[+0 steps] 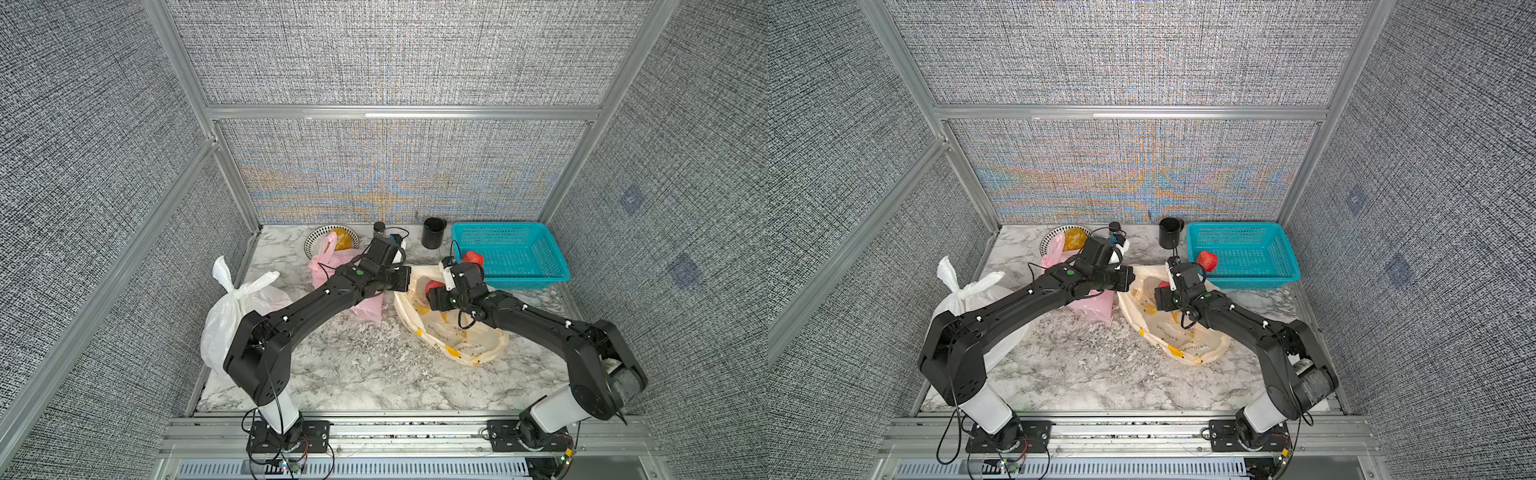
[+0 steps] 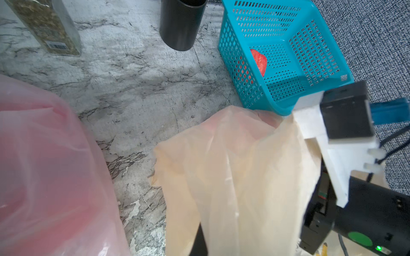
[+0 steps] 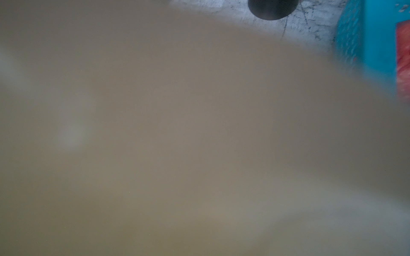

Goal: Untie the knot of a plastic bag & take out the apple
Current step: Pick up the apple from the plastic bag.

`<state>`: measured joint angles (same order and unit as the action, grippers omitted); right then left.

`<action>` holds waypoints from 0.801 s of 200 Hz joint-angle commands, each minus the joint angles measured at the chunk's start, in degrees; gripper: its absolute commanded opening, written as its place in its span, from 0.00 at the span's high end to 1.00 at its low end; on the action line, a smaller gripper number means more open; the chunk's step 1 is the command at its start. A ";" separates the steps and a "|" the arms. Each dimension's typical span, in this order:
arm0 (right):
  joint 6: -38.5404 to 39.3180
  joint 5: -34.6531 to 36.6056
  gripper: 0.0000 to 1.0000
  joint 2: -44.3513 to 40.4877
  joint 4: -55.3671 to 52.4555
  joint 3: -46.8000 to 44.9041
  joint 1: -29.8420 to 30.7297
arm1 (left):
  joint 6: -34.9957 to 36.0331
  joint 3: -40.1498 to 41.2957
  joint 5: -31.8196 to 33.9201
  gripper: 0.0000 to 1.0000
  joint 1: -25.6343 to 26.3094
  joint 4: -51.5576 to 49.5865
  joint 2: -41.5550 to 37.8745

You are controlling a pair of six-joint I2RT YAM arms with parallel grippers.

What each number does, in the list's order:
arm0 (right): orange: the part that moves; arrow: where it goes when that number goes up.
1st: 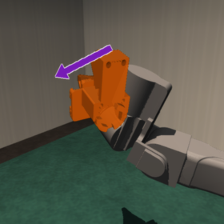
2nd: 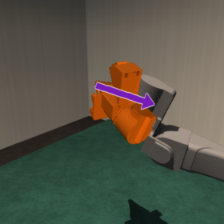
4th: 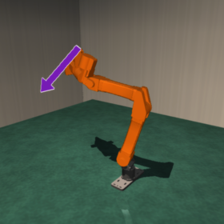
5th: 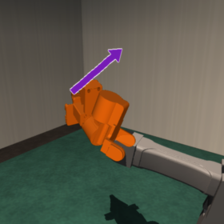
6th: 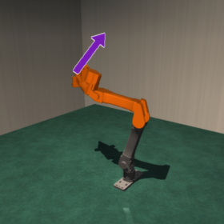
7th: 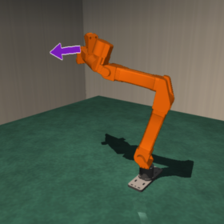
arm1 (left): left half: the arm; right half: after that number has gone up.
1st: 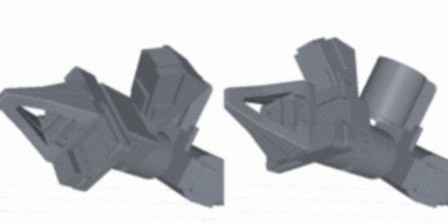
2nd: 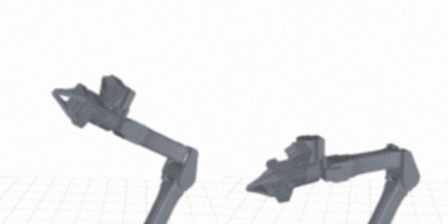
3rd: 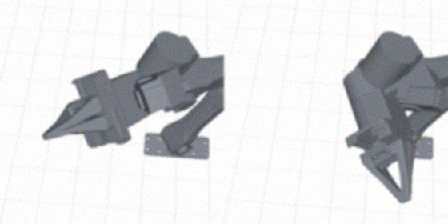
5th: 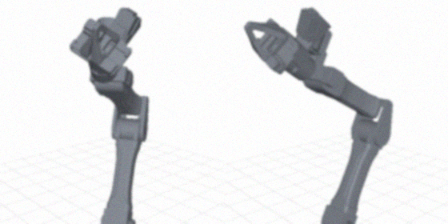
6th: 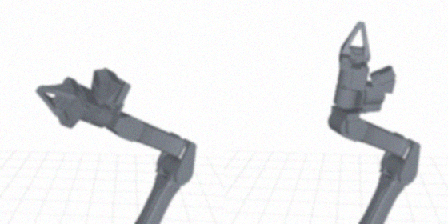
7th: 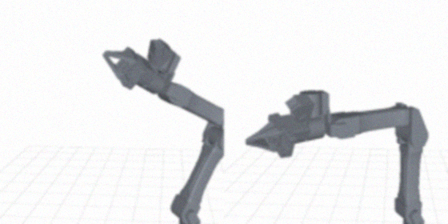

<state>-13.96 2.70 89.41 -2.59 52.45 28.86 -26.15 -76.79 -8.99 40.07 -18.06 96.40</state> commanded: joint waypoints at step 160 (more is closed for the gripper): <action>-2.13 1.06 0.14 12.96 16.82 0.13 -2.34 | -0.44 -0.46 -1.29 1.00 0.18 1.45 1.85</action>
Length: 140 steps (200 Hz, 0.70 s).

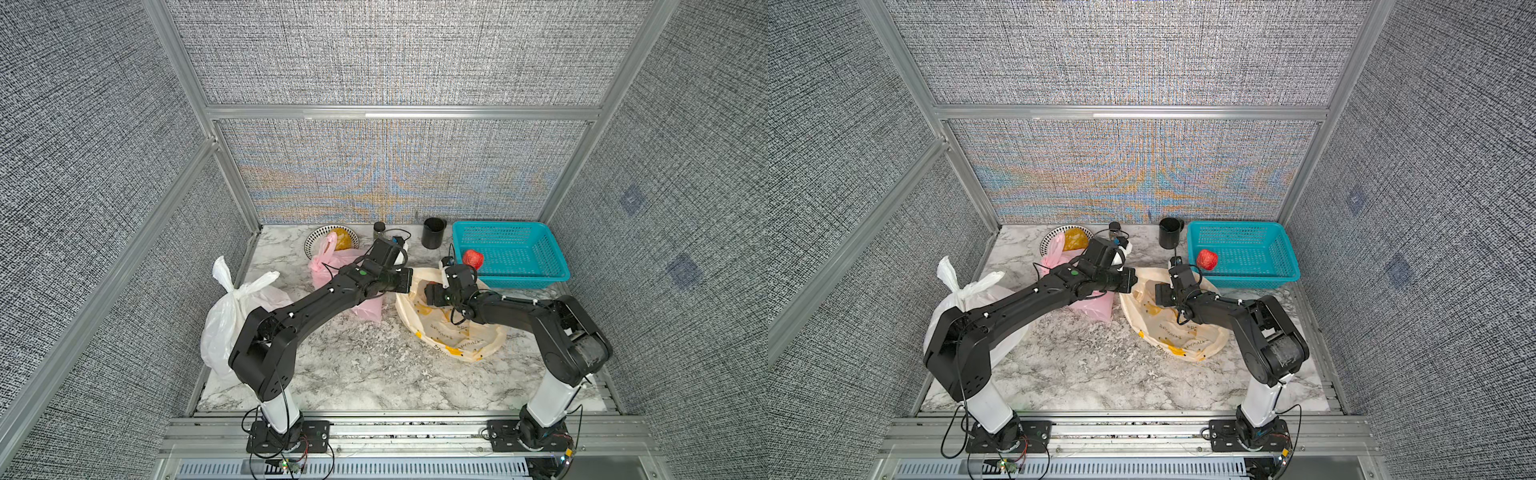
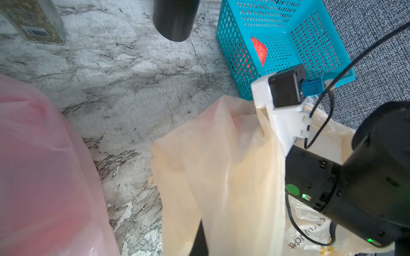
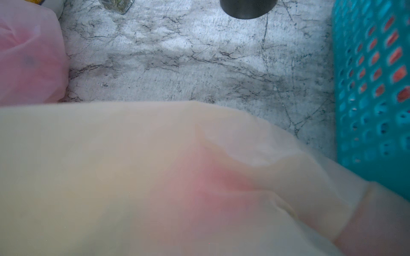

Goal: Untie the knot of a plastic bag & take out the apple
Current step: Pick up the apple from the plastic bag.

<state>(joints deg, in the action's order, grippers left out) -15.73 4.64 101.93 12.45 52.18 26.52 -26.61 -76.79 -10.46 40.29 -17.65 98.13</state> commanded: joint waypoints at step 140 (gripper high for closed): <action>1.19 -9.22 0.33 -7.75 -5.32 -0.93 -0.16 | 0.07 -0.12 0.44 1.00 0.05 1.08 0.35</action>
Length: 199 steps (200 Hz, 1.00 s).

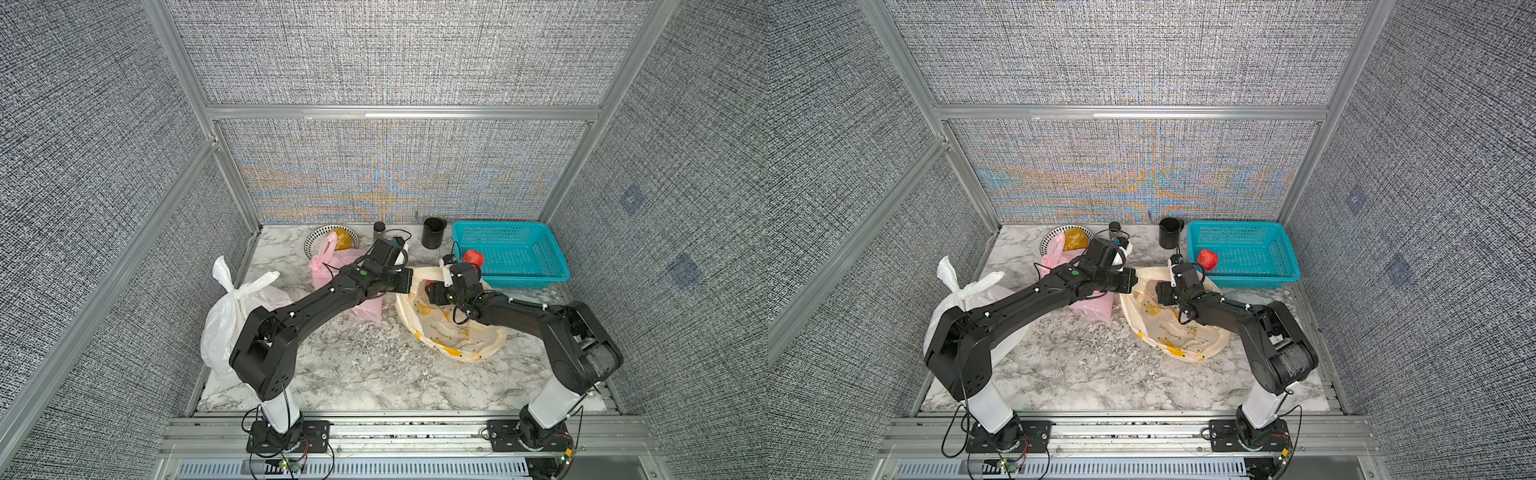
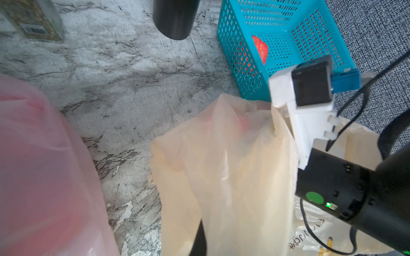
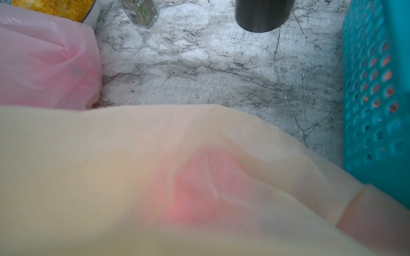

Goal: Untie the knot of a plastic bag & take out the apple
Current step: Pick up the apple from the plastic bag, then place the apple in the basket.

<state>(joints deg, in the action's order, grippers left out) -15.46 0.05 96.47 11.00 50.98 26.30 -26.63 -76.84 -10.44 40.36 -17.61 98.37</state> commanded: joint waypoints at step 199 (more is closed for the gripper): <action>2.59 -16.91 0.33 -23.46 -20.25 8.65 -15.72 | 0.75 1.78 0.94 1.00 -0.02 1.43 -0.99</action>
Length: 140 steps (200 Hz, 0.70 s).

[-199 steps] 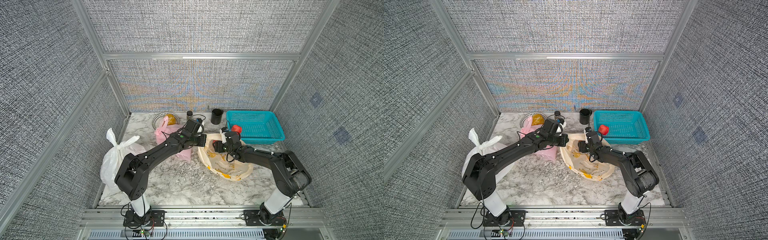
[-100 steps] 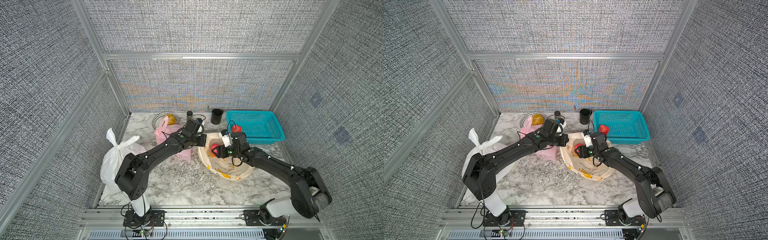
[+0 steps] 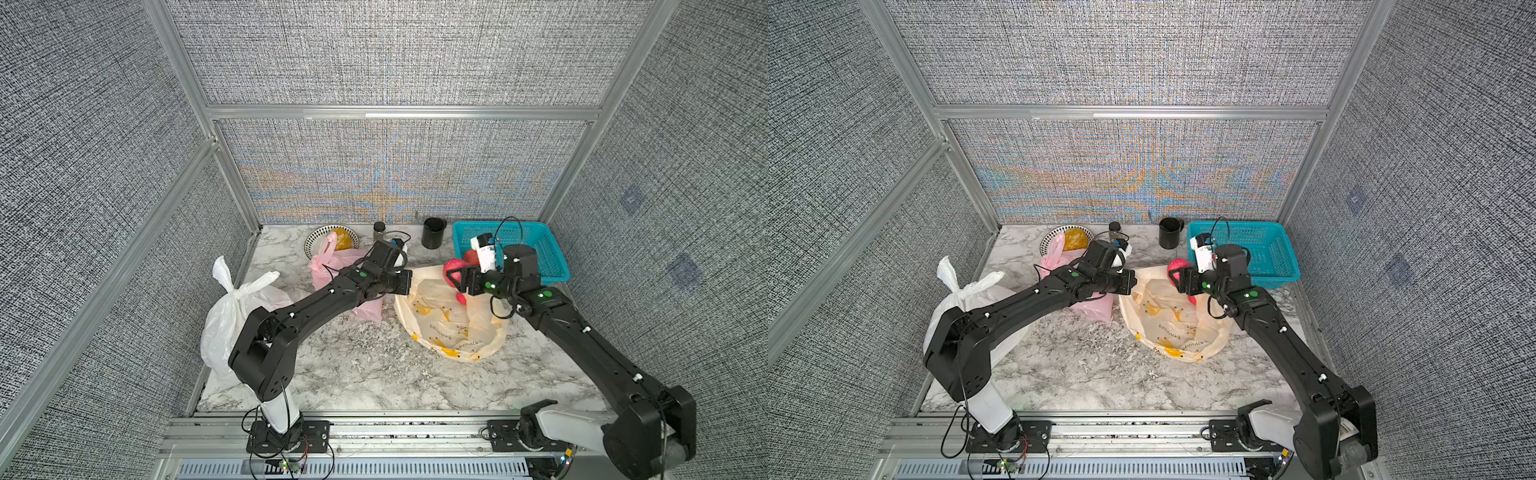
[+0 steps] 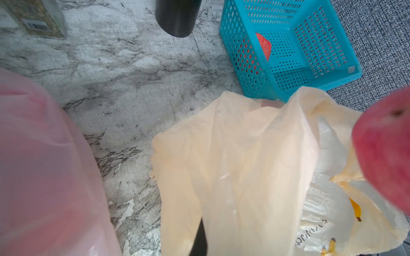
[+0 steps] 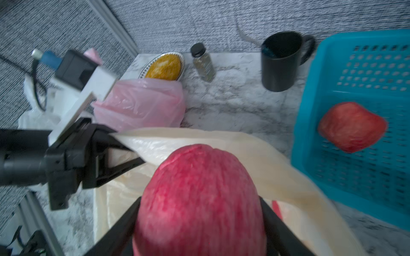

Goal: Untie the knot of a plastic bag & take out the apple
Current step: Place the apple in the basket.

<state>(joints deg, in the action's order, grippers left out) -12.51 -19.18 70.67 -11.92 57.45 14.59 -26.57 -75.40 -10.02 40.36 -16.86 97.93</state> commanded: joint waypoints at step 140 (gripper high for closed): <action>-0.95 9.23 0.33 31.05 12.43 10.23 -18.09 | 2.05 -0.69 0.69 1.00 -0.02 -0.28 -0.72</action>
<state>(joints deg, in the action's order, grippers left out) -14.20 -11.27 99.96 -1.61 67.18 -3.22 -25.45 -75.22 -9.15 40.36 -17.23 96.77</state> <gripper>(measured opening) 0.724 0.049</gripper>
